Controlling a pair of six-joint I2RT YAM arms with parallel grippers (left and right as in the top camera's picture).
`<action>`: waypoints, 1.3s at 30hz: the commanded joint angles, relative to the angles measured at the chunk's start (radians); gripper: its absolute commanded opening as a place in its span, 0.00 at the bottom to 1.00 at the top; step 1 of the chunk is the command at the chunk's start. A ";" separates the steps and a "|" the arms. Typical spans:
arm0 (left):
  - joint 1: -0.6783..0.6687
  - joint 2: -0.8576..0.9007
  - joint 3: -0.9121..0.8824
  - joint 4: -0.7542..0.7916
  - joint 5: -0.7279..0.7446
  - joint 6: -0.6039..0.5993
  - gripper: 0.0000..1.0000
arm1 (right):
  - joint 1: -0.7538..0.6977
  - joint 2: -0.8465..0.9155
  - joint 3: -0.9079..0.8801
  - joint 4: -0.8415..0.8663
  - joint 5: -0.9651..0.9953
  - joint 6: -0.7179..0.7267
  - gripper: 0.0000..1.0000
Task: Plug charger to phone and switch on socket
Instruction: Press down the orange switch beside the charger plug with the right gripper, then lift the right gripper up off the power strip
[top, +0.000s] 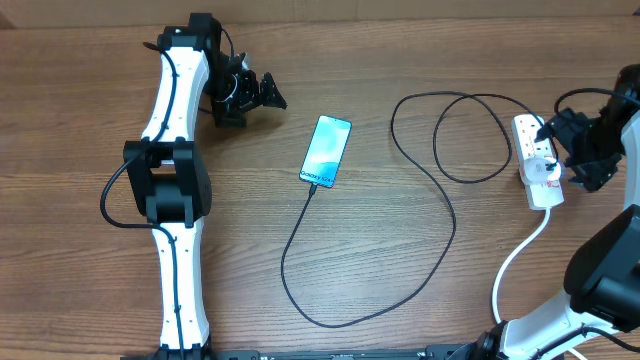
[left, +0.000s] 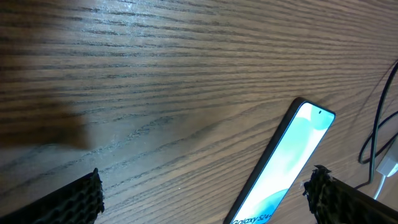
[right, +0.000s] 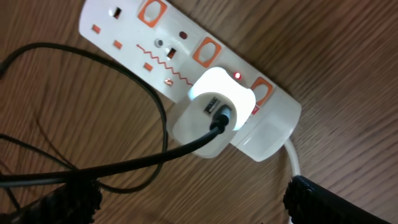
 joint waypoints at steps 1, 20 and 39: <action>-0.007 0.011 0.015 0.001 -0.006 0.000 1.00 | 0.017 -0.060 0.032 -0.010 -0.006 0.000 0.95; -0.007 0.011 0.015 0.000 -0.006 0.000 1.00 | 0.237 -0.200 0.032 0.078 -0.187 -0.417 1.00; -0.007 0.011 0.015 0.000 -0.006 0.000 1.00 | 0.284 -0.200 0.032 0.066 -0.179 -0.434 1.00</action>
